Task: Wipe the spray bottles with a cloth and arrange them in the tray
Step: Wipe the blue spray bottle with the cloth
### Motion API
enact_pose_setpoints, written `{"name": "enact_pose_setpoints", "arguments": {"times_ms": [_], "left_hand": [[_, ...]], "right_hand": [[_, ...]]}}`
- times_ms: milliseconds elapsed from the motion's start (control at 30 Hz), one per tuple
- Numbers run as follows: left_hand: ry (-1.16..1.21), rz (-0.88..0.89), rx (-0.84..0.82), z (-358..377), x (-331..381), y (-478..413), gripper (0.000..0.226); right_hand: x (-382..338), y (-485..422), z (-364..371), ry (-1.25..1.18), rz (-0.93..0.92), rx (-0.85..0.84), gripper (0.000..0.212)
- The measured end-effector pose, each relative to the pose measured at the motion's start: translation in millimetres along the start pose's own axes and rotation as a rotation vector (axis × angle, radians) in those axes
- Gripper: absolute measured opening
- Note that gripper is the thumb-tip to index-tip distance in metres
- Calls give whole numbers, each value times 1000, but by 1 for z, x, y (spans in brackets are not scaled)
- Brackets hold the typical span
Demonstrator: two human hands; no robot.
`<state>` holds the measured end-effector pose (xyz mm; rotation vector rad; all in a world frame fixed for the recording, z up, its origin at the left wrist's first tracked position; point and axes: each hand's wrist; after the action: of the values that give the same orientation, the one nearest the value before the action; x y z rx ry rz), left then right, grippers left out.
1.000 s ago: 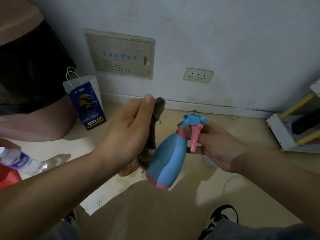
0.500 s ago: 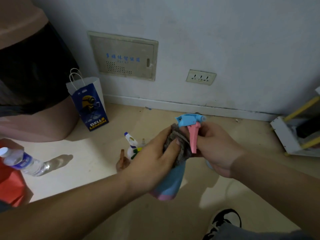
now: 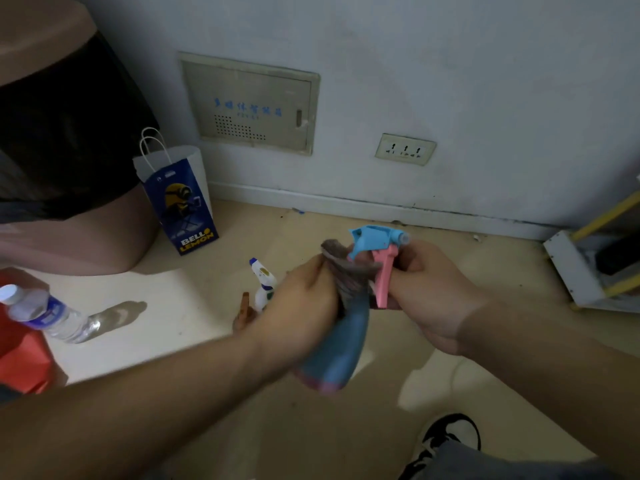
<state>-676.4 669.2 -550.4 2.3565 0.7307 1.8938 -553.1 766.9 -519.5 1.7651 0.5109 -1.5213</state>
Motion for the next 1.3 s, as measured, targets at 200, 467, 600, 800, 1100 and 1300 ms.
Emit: {"name": "enact_pose_setpoints", "arguments": {"times_ms": [200, 467, 600, 800, 1100, 1300], "left_hand": [[-77, 219, -12, -7, -19, -3, 35], [-257, 413, 104, 10, -7, 26, 18], [-12, 197, -73, -13, -9, -6, 29], [129, -225, 11, -17, -52, -30, 32], [-178, 433, -10, -2, -4, 19, 32], [97, -123, -137, -17, -5, -7, 37]], "right_hand": [[-2, -4, 0, -72, -46, 44, 15], [-4, -6, -7, -44, 18, 51, 12], [-6, -7, -3, -74, -12, 63, 11], [-9, -7, -6, -63, 1, 71, 20], [-4, -9, -4, -80, -31, 49, 13], [-4, -8, -1, -31, -39, 42, 9]]}}
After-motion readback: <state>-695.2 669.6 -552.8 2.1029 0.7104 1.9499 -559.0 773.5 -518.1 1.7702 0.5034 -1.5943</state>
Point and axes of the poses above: each hand's wrist, its own y-axis away from the middle knuckle, its own z-axis out of the palm, x = y × z, and after that the axes turned 6 degrees about -x, right-handed
